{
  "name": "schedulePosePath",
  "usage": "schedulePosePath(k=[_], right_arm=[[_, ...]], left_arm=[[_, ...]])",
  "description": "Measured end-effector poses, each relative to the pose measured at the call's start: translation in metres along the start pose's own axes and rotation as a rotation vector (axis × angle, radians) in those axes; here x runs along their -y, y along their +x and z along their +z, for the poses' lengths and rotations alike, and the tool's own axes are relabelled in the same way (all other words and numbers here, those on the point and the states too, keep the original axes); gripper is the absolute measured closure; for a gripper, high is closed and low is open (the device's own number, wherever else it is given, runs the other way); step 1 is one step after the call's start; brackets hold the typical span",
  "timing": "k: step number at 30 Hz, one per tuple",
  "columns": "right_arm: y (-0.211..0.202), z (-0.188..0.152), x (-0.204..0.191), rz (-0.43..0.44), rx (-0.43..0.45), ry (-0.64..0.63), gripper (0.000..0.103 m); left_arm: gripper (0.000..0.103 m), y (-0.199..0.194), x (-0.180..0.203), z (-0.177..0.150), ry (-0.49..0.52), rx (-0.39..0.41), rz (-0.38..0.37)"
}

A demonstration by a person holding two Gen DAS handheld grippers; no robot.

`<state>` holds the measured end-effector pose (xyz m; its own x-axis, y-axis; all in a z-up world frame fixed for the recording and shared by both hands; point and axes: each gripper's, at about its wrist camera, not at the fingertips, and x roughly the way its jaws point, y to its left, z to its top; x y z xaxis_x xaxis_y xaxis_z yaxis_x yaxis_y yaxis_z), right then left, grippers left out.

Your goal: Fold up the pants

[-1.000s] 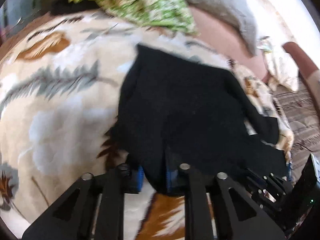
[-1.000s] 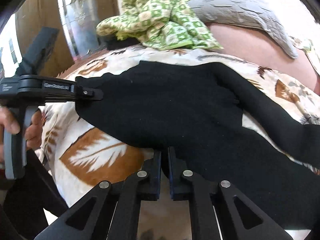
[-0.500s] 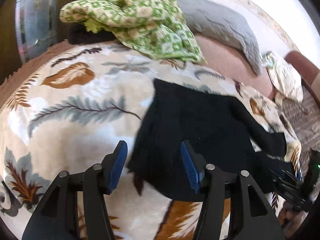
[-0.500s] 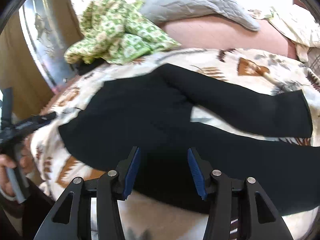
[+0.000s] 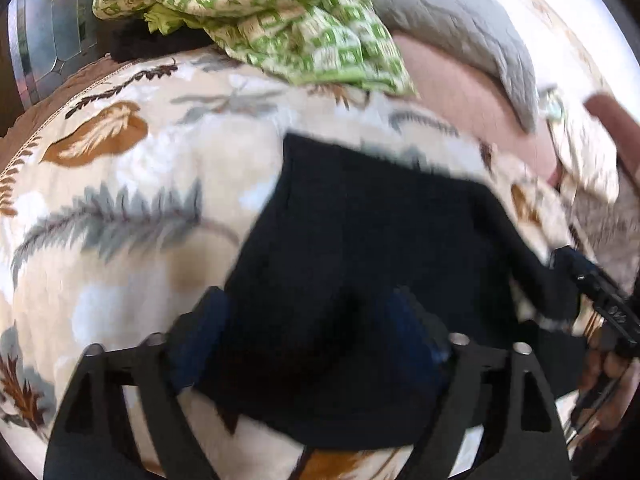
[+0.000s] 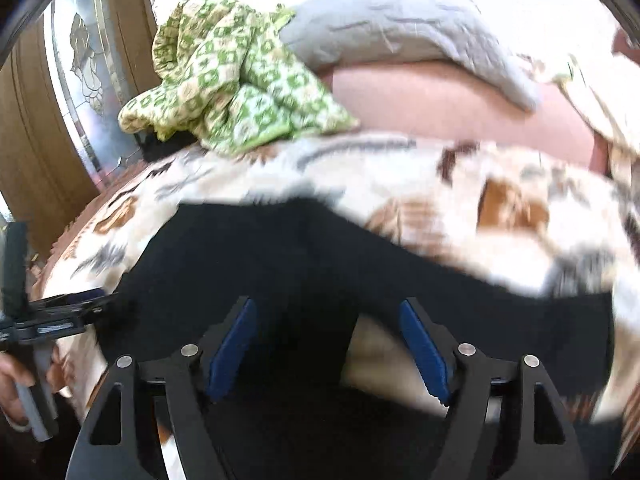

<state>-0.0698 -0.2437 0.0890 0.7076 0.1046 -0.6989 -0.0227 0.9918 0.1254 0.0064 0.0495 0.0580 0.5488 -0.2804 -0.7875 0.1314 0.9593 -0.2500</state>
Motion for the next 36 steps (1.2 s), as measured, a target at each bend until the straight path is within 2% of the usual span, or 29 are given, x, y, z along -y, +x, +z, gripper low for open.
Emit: schedulePosePath(k=[2,4,8,10,11,12,14,17,20,22,24,25,27,29,31,36], right_arm=[[0.026,0.021,-0.002,0.028,-0.032,-0.039,0.015],[0.048,0.034,-0.005,0.004,-0.054,-0.075,0.015],[0.105,0.047,-0.014,0.01,-0.123,-0.143,0.017],[0.123,0.045,-0.015,0.038,-0.176,-0.147,0.048],[0.127,0.043,-0.016,0.034,-0.203,-0.153,0.089],[0.123,0.04,-0.018,0.036,-0.2,-0.158,0.093],[0.103,0.036,-0.022,0.048,-0.147,-0.175,0.093],[0.055,0.027,-0.036,0.06,-0.074,-0.218,0.093],[0.013,0.014,-0.053,0.057,-0.022,-0.275,0.093],[-0.006,0.003,-0.063,0.059,-0.01,-0.292,0.093],[-0.021,-0.013,-0.077,0.066,-0.001,-0.313,0.093],[-0.025,-0.023,-0.085,0.069,-0.006,-0.329,0.093],[-0.029,-0.041,-0.095,0.062,-0.022,-0.354,0.093],[-0.031,-0.061,-0.105,0.064,-0.05,-0.364,0.093],[-0.032,-0.077,-0.111,0.064,-0.072,-0.355,0.093],[-0.028,-0.108,-0.114,0.071,-0.108,-0.304,0.092]], left_arm=[[0.017,0.004,-0.002,0.014,-0.025,0.011,-0.005],[0.017,0.008,-0.003,0.018,-0.036,0.022,0.003],[0.017,0.019,-0.004,0.021,-0.013,-0.012,0.003],[0.017,0.02,-0.003,0.021,-0.004,-0.013,-0.003],[0.017,0.021,-0.003,0.021,-0.003,-0.014,0.002],[0.017,0.023,-0.004,0.021,-0.008,-0.018,0.004],[0.017,0.025,-0.007,0.02,-0.037,-0.031,-0.024],[0.017,0.019,-0.015,0.018,-0.118,-0.045,-0.148],[0.016,0.003,-0.017,0.014,-0.154,-0.019,-0.268],[0.011,-0.01,-0.016,0.01,-0.16,0.011,-0.316],[0.001,-0.024,-0.017,0.002,-0.165,0.044,-0.358],[0.0,-0.03,-0.018,-0.002,-0.171,0.06,-0.376],[0.0,-0.038,-0.021,-0.007,-0.178,0.081,-0.387],[0.0,-0.037,-0.025,-0.013,-0.185,0.085,-0.363],[0.0,-0.027,-0.029,-0.018,-0.206,0.048,-0.328],[0.0,-0.001,-0.036,-0.028,-0.28,-0.032,-0.301]])
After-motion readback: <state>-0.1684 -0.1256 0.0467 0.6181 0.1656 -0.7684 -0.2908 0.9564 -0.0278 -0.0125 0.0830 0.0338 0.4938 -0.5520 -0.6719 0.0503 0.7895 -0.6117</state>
